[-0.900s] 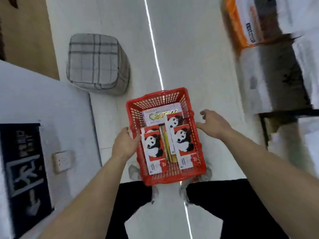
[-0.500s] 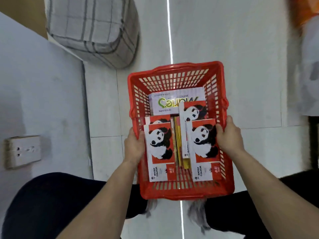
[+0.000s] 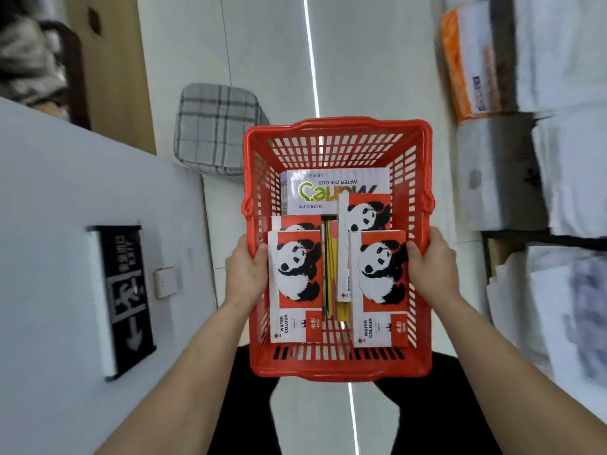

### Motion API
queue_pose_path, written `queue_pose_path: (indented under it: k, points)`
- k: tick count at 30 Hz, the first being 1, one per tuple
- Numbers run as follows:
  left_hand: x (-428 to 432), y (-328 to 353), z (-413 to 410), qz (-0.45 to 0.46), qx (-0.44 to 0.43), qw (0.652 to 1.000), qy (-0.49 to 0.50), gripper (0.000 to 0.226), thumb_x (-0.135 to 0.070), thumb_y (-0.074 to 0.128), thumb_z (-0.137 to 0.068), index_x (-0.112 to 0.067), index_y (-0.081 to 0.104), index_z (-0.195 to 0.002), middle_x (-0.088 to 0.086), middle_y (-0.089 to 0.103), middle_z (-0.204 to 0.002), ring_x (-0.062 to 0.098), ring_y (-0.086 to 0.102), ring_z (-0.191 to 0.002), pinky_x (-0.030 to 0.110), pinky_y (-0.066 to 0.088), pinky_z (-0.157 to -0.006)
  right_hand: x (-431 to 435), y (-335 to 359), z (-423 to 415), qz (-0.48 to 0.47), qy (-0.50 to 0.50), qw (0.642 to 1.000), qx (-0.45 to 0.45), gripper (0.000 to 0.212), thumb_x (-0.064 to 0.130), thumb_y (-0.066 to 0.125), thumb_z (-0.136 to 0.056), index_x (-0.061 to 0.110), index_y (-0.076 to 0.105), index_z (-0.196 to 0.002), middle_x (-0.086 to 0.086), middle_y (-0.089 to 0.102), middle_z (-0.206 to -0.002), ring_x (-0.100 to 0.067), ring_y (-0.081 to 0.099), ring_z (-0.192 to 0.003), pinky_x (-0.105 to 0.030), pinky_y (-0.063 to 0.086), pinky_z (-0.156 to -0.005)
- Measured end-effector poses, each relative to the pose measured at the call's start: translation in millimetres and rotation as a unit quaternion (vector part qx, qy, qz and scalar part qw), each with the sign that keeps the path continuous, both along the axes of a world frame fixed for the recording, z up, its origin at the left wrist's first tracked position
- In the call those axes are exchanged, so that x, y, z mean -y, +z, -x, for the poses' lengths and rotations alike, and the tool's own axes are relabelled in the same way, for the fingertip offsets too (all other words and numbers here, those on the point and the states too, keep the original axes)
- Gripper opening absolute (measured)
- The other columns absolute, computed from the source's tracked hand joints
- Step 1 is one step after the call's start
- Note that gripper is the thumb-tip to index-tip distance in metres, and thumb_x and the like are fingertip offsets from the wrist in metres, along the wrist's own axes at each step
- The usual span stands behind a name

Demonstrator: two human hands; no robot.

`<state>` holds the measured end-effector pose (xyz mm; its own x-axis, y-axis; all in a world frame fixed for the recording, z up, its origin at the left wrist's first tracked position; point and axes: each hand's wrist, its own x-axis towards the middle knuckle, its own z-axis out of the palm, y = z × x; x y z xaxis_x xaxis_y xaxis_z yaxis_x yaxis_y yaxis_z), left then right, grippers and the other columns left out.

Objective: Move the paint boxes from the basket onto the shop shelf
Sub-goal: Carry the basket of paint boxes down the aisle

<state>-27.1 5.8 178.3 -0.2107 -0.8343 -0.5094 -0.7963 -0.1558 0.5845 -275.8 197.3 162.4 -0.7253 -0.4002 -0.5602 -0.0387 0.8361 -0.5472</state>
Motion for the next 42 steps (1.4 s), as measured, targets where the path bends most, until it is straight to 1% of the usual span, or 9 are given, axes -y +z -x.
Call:
queue_pose_path:
  k: [3, 6, 11, 13, 16, 26, 33, 39, 42]
  points:
    - [18, 100, 25, 0.024, 0.000, 1.000, -0.014, 0.024, -0.024, 0.055, -0.103, -0.010, 0.064, -0.120, -0.003, 0.067, -0.099, 0.017, 0.061, -0.087, 0.026, 0.043, -0.068, 15, 102, 36, 0.012, 0.024, 1.000, -0.006, 0.023, 0.017, 0.056, -0.105, 0.009, 0.059, -0.127, -0.011, 0.075, -0.114, -0.021, 0.061, -0.084, -0.030, 0.046, -0.069]
    - [42, 170, 54, 0.048, -0.006, 0.999, -0.009, 0.018, -0.024, 0.056, -0.102, -0.014, 0.066, -0.114, -0.006, 0.066, -0.094, 0.017, 0.062, -0.084, 0.028, 0.042, -0.068, 38, 178, 74, 0.037, 0.049, 0.998, -0.028, 0.026, 0.017, 0.056, -0.105, 0.012, 0.058, -0.130, -0.002, 0.071, -0.109, -0.027, 0.065, -0.089, -0.029, 0.045, -0.067]
    - [96, 238, 104, 0.088, -0.036, 0.995, -0.006, 0.010, -0.028, 0.057, -0.102, -0.024, 0.065, -0.104, -0.017, 0.065, -0.082, 0.006, 0.064, -0.071, 0.023, 0.046, -0.061, 104, 252, 131, 0.062, 0.058, 0.994, -0.067, 0.027, 0.014, 0.058, -0.103, 0.008, 0.060, -0.130, -0.016, 0.074, -0.118, -0.041, 0.070, -0.106, -0.046, 0.057, -0.088]
    - [128, 256, 126, 0.093, -0.061, 0.994, -0.013, 0.006, -0.028, 0.056, -0.103, -0.029, 0.062, -0.103, -0.025, 0.062, -0.079, -0.008, 0.065, -0.064, 0.010, 0.043, -0.054, 137, 272, 154, 0.075, 0.061, 0.992, -0.085, 0.030, 0.013, 0.059, -0.103, 0.007, 0.060, -0.132, -0.018, 0.075, -0.120, -0.040, 0.071, -0.106, -0.041, 0.056, -0.087]
    - [188, 278, 163, 0.096, -0.088, 0.991, -0.023, 0.005, -0.032, 0.055, -0.103, -0.036, 0.058, -0.104, -0.033, 0.058, -0.081, -0.012, 0.060, -0.066, 0.008, 0.039, -0.056, 196, 294, 188, 0.086, 0.060, 0.988, -0.109, 0.032, 0.011, 0.059, -0.102, 0.005, 0.062, -0.133, -0.017, 0.076, -0.120, -0.038, 0.071, -0.107, -0.038, 0.054, -0.085]
    - [419, 331, 295, 0.109, -0.095, 0.989, 0.009, 0.025, -0.027, 0.056, -0.102, -0.009, 0.067, -0.116, 0.009, 0.073, -0.109, 0.030, 0.068, -0.097, 0.038, 0.054, -0.080, 432, 348, 325, 0.123, 0.065, 0.982, -0.125, 0.026, 0.017, 0.058, -0.104, 0.009, 0.062, -0.128, -0.012, 0.076, -0.118, -0.034, 0.072, -0.105, -0.037, 0.054, -0.083]
    - [586, 338, 406, 0.128, -0.088, 0.986, 0.053, 0.020, -0.026, 0.058, -0.101, -0.012, 0.067, -0.111, 0.008, 0.075, -0.105, 0.028, 0.070, -0.092, 0.040, 0.056, -0.080, 625, 348, 451, 0.147, 0.109, 0.977, -0.107, 0.026, 0.021, 0.058, -0.105, 0.012, 0.061, -0.128, -0.010, 0.075, -0.118, -0.029, 0.071, -0.102, -0.037, 0.055, -0.083]
    - [727, 354, 487, 0.129, -0.102, 0.981, 0.099, 0.016, -0.034, 0.058, -0.100, -0.021, 0.067, -0.105, -0.006, 0.074, -0.092, 0.009, 0.069, -0.081, 0.026, 0.050, -0.062, 789, 369, 546, 0.172, 0.149, 0.968, -0.105, 0.024, 0.019, 0.059, -0.104, 0.010, 0.064, -0.126, -0.005, 0.073, -0.114, -0.019, 0.067, -0.095, -0.029, 0.049, -0.076]
    - [804, 352, 522, 0.127, -0.109, 0.978, 0.120, 0.018, -0.036, 0.057, -0.100, -0.022, 0.067, -0.106, -0.003, 0.076, -0.097, 0.014, 0.072, -0.083, 0.036, 0.058, -0.072, 878, 370, 586, 0.175, 0.169, 0.963, -0.114, 0.022, 0.022, 0.059, -0.105, 0.013, 0.064, -0.124, 0.002, 0.068, -0.106, -0.015, 0.062, -0.090, -0.024, 0.043, -0.068]
